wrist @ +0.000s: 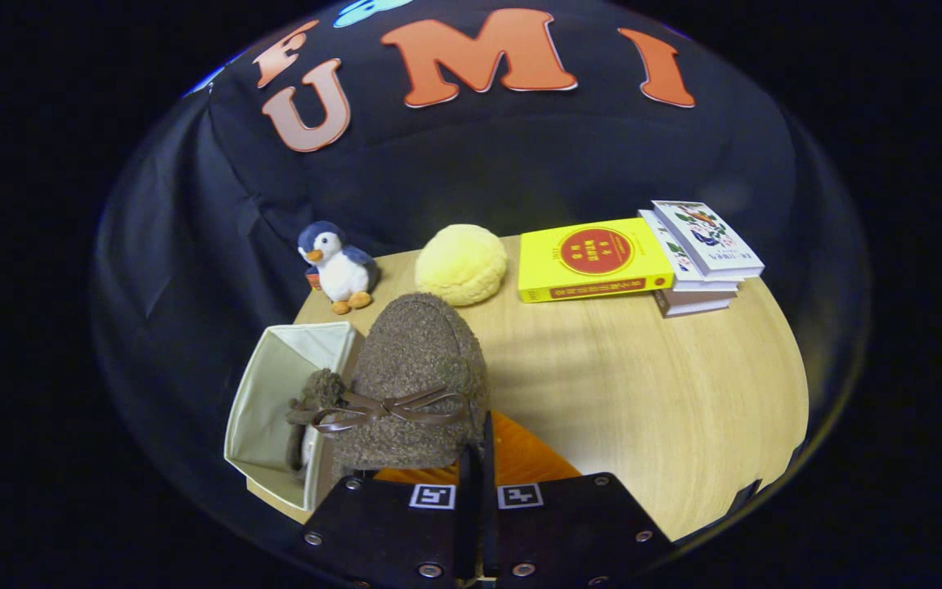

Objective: Open the storage box then place both shoes into the box .Put the left shoe in first, then the right shoe, with the right side of both shoes facing outward in a uniform manner.

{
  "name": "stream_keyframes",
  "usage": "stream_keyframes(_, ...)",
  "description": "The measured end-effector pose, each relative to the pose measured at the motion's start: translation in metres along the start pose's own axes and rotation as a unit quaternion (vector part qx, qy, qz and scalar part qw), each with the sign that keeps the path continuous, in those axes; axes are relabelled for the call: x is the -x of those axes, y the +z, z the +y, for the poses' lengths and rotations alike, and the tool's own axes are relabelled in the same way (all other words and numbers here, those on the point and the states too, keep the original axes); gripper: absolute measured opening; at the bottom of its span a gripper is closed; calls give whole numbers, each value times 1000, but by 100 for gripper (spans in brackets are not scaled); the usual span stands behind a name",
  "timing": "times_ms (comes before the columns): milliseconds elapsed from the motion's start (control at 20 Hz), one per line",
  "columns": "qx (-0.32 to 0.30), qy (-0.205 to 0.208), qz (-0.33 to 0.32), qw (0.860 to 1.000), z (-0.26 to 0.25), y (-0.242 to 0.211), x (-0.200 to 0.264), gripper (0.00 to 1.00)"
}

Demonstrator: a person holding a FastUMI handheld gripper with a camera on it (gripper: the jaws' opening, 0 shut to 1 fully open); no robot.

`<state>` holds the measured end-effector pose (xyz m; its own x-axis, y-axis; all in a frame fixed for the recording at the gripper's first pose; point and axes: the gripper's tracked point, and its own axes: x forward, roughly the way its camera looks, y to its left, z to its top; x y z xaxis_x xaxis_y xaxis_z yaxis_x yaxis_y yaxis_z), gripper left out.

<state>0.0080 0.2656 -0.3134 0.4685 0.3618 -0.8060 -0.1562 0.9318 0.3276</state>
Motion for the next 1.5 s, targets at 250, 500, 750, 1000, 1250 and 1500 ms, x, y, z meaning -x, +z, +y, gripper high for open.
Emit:
stream_keyframes(250,14,32,20,999,80,-6,-18,5)
stream_keyframes(500,0,21,27,999,118,-7,-44,5)
stream_keyframes(750,-22,15,23,999,127,-2,-59,8)
stream_keyframes(1000,-25,30,33,999,151,-8,-60,8)
stream_keyframes(1250,-9,11,64,998,146,-36,-70,18)
stream_keyframes(1500,-19,84,49,995,167,-23,-41,60)
